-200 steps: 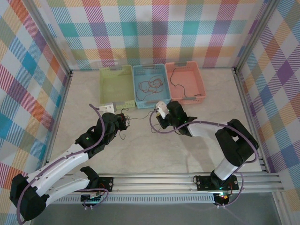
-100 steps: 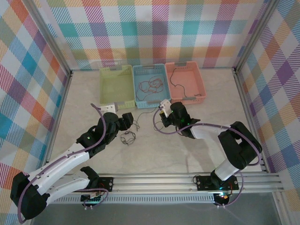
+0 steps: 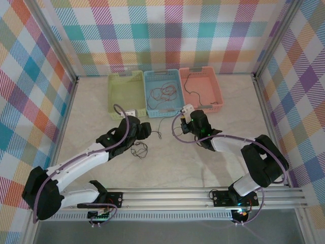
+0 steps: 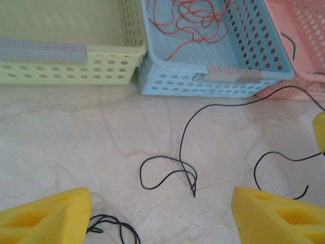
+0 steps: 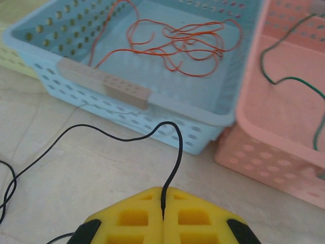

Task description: Untangle the cables

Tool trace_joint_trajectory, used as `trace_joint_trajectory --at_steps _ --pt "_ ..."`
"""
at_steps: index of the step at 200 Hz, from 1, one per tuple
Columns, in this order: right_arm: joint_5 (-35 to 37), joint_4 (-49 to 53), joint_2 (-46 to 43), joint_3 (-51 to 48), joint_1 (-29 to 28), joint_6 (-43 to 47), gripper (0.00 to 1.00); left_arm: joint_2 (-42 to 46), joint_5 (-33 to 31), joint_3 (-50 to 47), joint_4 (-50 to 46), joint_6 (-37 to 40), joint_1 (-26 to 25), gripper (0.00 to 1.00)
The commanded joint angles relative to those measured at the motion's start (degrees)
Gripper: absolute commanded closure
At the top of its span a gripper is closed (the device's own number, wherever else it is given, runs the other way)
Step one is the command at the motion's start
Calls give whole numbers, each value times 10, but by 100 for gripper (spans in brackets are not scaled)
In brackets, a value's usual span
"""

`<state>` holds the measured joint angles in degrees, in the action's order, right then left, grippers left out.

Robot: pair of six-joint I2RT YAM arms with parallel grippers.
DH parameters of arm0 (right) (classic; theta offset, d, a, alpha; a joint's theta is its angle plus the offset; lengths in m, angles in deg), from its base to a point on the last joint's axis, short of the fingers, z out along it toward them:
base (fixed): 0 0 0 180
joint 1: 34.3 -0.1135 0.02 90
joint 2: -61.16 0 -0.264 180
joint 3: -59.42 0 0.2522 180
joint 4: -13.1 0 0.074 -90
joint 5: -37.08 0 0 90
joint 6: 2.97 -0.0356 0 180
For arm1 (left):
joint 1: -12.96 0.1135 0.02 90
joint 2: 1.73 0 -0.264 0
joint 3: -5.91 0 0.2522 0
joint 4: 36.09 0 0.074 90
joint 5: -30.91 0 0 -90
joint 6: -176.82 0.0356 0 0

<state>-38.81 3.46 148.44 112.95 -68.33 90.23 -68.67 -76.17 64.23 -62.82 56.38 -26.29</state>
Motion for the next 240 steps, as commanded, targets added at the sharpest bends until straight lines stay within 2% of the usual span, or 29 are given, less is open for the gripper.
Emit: trace_joint_trajectory --at_steps 1,35,57,95,183,214,240 --pt "47 -24 -25 -13 10 -31 100 -29 28 40 -53 -17 4 28" --pt "86 -27 -36 -22 18 -49 100 -69 27 70 -97 -38 7 28" --pt "85 -31 -42 -27 22 -54 100 -95 31 80 -105 -43 11 29" --pt "39 -48 -52 -35 22 -49 100 -128 83 86 -80 -24 12 34" --pt "-80 -74 -75 -51 22 -24 100 -208 186 129 -64 13 11 31" --pt "-88 -69 -74 -49 22 -21 100 -253 201 163 -73 -8 11 32" --pt "-129 -80 -80 -57 23 -10 100 -263 192 200 -92 -5 11 32"
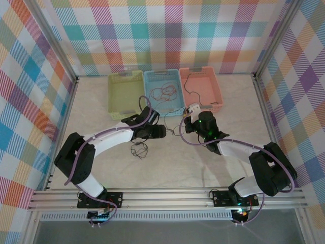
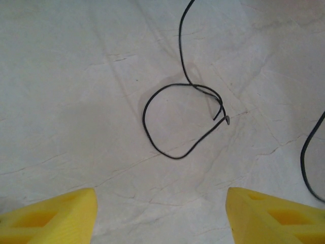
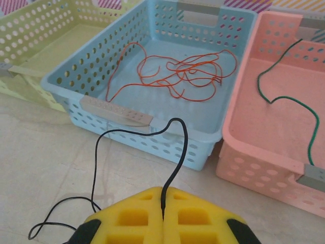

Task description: Untangle the cables

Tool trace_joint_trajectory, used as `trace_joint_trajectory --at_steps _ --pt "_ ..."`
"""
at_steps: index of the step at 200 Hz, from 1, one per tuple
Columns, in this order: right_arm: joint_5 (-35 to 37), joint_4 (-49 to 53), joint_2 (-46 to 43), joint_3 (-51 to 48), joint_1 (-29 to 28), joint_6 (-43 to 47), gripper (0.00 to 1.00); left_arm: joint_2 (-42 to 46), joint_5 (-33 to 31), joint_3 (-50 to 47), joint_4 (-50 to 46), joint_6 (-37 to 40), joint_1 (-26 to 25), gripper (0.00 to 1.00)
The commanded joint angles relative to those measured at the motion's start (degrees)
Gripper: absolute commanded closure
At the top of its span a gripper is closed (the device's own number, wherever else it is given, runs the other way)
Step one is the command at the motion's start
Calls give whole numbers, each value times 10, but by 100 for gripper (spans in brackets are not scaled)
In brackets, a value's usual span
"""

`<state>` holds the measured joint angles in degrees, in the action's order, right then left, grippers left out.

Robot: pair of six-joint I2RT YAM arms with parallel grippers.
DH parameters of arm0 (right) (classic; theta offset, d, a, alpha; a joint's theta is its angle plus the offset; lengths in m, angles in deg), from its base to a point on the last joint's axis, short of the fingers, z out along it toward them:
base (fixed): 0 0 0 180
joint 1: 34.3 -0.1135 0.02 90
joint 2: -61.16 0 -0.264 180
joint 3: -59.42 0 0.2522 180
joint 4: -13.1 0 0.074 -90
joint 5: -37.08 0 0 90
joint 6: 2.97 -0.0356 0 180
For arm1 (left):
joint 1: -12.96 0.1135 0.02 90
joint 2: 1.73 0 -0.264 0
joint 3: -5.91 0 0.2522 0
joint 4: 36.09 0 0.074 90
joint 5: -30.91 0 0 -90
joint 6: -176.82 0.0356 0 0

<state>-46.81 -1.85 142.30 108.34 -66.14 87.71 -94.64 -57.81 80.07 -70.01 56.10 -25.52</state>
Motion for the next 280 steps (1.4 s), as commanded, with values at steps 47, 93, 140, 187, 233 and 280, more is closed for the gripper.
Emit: trace_joint_trajectory --at_steps 47,93,140,187,233,280 --pt "-114 -56 -31 -25 0 27 100 -12 -21 91 -59 33 4 32" --pt "-203 -126 -48 -54 1 34 100 -3 -49 76 -70 65 3 30" --pt "-250 -150 -53 -63 0 34 100 -17 -67 75 -76 73 4 30" --pt "-252 -149 -52 -62 0 34 100 -31 -60 78 -74 70 4 49" --pt "-230 -135 -50 -57 0 33 100 3 -67 49 -60 59 3 84" --pt "-210 -124 -49 -52 0 31 89 57 -74 30 -64 47 3 100"
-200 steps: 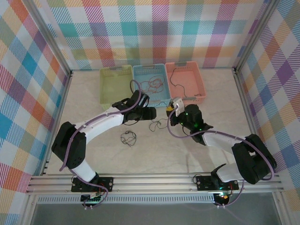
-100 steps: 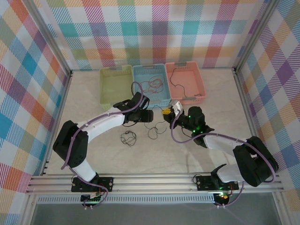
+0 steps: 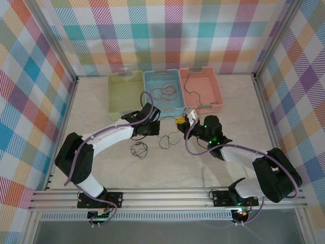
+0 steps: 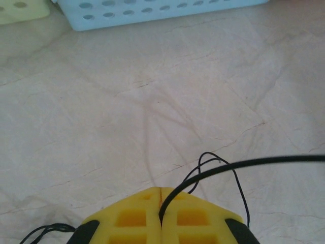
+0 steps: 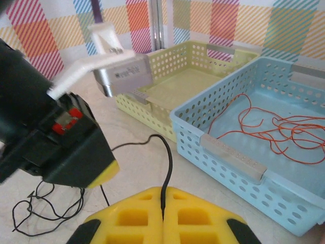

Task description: Untangle the cables

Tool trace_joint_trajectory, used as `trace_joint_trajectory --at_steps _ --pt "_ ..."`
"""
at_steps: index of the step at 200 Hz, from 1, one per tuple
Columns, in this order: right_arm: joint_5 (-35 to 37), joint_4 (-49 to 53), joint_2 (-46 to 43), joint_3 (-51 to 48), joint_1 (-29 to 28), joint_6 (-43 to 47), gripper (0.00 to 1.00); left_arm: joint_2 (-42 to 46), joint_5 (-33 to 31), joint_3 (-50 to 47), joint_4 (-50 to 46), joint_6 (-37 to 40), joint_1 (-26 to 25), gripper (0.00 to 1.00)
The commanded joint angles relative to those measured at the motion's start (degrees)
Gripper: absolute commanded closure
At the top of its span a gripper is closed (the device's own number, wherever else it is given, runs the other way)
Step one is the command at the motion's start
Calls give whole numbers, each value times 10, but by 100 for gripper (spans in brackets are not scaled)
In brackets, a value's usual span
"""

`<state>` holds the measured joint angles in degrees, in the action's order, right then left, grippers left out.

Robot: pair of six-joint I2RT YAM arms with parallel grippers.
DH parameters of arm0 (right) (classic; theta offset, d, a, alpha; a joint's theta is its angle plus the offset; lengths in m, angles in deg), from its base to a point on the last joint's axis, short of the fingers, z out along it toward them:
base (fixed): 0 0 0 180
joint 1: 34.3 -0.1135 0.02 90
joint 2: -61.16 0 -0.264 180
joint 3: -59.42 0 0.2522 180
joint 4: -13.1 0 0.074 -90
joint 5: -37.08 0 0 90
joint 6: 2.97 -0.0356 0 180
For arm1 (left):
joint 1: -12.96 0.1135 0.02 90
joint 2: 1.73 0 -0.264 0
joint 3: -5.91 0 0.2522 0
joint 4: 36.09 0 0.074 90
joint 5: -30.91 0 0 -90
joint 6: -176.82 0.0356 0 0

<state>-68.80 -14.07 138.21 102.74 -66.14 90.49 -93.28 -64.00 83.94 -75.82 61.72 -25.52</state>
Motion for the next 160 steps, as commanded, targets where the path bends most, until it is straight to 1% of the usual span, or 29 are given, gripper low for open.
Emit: trace_joint_trajectory --at_steps 1,12,31,39,71,96,121,144,160 --pt "10 -2 -9 3 0 3 89 45 -12 -9 -6 -9 3 100" --pt "14 -1 -9 4 0 2 83 60 -17 -10 -10 -13 3 100" --pt "33 -3 -9 3 0 -3 59 87 -36 -9 -24 -24 3 100" --pt "45 -5 -11 1 0 -6 55 98 -46 -8 -30 -28 3 100" --pt "80 -6 -17 -4 0 -7 53 133 -103 13 -65 -45 9 100" --pt "106 8 -17 0 0 -10 52 135 -113 50 -91 -55 24 100" --pt "110 24 -11 8 0 -9 52 132 -133 75 -101 -61 38 100" --pt "95 25 -7 13 0 -10 52 132 -103 74 -88 -68 51 100" --pt "58 20 -1 15 0 -9 52 126 -86 72 -86 -72 51 100"
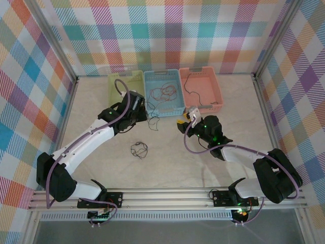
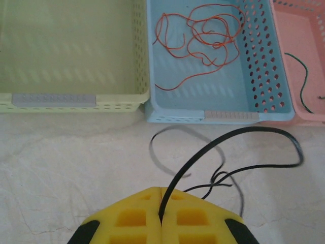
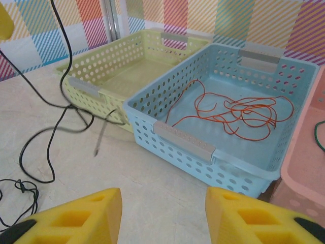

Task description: Untangle the cables

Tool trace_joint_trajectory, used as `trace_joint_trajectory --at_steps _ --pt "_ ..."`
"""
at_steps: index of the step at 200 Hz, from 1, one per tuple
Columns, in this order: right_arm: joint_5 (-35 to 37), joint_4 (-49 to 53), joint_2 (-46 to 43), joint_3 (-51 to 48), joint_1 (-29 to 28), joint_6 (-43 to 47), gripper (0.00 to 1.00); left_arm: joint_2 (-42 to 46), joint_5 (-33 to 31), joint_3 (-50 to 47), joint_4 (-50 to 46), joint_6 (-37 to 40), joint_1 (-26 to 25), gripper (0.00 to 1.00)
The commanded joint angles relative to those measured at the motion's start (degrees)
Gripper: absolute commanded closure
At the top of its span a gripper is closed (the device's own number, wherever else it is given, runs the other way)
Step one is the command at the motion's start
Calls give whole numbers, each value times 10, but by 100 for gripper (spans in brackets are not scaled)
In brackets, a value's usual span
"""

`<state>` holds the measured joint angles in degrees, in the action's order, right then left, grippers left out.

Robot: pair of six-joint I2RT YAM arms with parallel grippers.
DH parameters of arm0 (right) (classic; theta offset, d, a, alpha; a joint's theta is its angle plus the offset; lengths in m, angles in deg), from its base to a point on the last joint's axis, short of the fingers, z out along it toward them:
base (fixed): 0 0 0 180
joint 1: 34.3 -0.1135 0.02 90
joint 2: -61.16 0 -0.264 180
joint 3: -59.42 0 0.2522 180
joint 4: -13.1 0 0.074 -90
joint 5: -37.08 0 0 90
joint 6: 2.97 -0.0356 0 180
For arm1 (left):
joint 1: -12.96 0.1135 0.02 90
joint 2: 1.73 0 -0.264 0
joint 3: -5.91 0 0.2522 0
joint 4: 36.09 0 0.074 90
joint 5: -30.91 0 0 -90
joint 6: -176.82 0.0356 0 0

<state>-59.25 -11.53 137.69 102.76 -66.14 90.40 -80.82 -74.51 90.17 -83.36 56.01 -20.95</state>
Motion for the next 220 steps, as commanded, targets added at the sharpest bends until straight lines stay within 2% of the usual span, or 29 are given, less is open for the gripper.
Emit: trace_joint_trajectory --at_steps 1,36,72,107,132,154,189,220 --pt "-40 -6 5 15 0 -8 52 1 19 10 -10 -16 5 100" --pt "-178 2 51 52 -2 -19 51 3 38 12 -4 -27 5 100" --pt "-257 -9 101 79 -19 -33 46 4 65 22 -14 -45 5 100" --pt "-205 11 120 97 -50 -13 42 21 98 7 -2 -66 5 100" --pt "-193 18 131 109 -60 -8 42 30 119 2 3 -77 2 100" --pt "-157 75 148 134 -70 -5 42 40 130 -3 7 -85 1 100" --pt "-34 85 161 146 -75 -19 49 52 158 -14 13 -94 -1 100" --pt "29 83 162 146 -75 -31 60 63 193 -36 30 -106 -2 100"
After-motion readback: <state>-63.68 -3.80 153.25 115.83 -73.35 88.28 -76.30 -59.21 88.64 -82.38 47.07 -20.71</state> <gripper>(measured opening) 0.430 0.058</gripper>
